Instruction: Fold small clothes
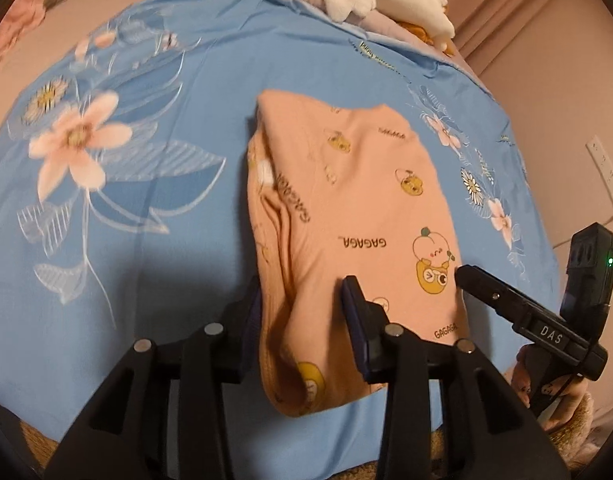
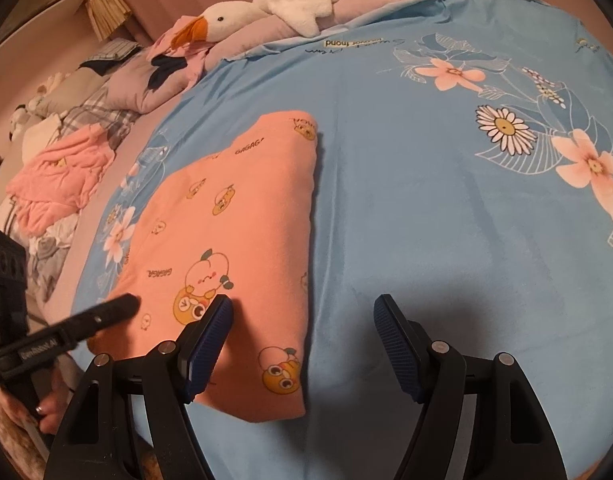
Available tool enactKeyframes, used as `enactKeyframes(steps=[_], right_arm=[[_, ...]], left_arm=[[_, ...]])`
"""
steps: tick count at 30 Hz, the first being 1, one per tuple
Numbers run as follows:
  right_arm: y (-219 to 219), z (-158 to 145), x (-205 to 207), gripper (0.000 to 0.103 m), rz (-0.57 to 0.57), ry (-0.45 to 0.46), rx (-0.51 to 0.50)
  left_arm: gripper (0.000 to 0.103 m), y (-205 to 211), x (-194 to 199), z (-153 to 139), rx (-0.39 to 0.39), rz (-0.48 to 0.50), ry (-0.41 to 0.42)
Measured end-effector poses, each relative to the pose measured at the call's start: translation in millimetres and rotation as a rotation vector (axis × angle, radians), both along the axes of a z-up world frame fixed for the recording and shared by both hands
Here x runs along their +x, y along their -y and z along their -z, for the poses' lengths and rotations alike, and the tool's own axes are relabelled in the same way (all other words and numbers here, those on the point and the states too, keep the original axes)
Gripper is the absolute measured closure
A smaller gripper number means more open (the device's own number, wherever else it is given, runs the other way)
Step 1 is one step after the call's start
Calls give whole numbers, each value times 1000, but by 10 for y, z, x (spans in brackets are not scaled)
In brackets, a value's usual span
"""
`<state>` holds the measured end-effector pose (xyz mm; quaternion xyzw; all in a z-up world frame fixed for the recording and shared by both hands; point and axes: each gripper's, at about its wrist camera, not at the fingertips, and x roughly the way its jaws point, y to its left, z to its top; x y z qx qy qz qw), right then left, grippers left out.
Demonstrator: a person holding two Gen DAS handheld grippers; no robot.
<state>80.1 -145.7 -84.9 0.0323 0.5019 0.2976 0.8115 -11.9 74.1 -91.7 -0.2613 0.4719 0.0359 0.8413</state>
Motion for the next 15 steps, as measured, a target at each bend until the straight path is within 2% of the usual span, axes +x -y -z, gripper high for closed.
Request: enactKeyframes(steps=[2, 11, 15], right_arm=[[-18, 12, -19, 30, -9, -6, 6], [-102, 114, -90, 30, -74, -80, 45], [-117, 138, -131, 33, -89, -81, 37]], left_arm=[[64, -17, -29, 49, -33, -10, 1], [64, -9, -116, 89, -58, -15, -19], [62, -11, -164, 179, -86, -19, -42]])
